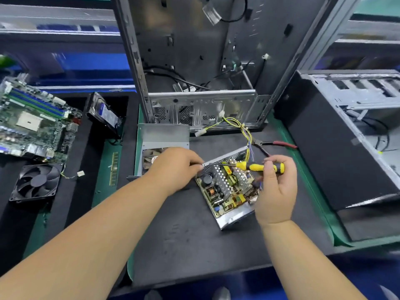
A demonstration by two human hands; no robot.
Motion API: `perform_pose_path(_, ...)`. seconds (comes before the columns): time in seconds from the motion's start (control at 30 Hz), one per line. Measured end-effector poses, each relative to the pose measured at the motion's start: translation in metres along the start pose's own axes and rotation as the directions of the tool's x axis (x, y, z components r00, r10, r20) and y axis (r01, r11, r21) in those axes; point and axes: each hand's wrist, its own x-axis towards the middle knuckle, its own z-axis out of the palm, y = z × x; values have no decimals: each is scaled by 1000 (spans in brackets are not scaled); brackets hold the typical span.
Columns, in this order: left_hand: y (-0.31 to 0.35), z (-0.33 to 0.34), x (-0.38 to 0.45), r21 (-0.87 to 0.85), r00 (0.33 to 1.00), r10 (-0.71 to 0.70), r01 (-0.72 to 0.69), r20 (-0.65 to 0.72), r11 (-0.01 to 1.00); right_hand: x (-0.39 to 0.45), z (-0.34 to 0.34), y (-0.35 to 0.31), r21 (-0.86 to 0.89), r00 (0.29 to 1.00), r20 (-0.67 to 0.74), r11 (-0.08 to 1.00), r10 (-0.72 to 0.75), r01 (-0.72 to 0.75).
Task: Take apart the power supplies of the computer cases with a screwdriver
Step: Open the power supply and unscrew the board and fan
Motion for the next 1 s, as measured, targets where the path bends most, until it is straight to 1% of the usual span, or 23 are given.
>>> perform_pose_path(0.13, 11, 8, -5, 32, 999, -30, 30, -21, 999, 21, -16, 6, 97, 994, 83, 992, 71, -79)
perform_pose_path(0.2, 19, 11, -10, 64, 1000, -10, 12, -25, 998, 32, -27, 3, 111, 992, 82, 989, 92, -101)
perform_pose_path(0.23, 24, 13, -14, 90, 998, 19, -14, -57, 996, 39, -35, 0, 102, 992, 69, 989, 101, -108)
perform_pose_path(0.3, 36, 18, -22, 108, 973, 103, -82, -208, 991, 54, -52, -10, 78, 993, 72, 992, 91, -97)
perform_pose_path(0.33, 42, 21, -25, 95, 946, 145, -123, -288, 988, 60, -61, -15, 59, 994, 99, 997, 51, -57)
perform_pose_path(0.37, 49, 25, -28, 81, 924, 178, -160, -337, 984, 64, -69, -19, 33, 990, 141, 999, -6, 2)
perform_pose_path(0.4, 55, 30, -30, 70, 914, 204, -191, -350, 979, 67, -76, -23, -3, 980, 190, 998, -56, 58)
perform_pose_path(0.43, 61, 36, -31, 59, 916, 223, -216, -332, 975, 70, -83, -25, -41, 968, 236, 994, -86, 99)
perform_pose_path(0.53, 75, 51, -28, 24, 943, 262, -263, -207, 965, 73, -97, -27, -162, 927, 352, 968, -125, 192)
perform_pose_path(0.67, 84, 54, -9, 58, 931, 359, -355, -73, 933, 74, -98, -27, -318, 894, 437, 913, -98, 255)
perform_pose_path(0.83, 87, 43, 23, 126, 873, 482, -488, 75, 864, 65, -86, -21, -535, 899, 431, 823, 73, 190)
perform_pose_path(1.0, 93, 43, 56, 117, 786, 569, -606, 242, 787, 55, -75, -26, -654, 906, 395, 739, 150, 162)
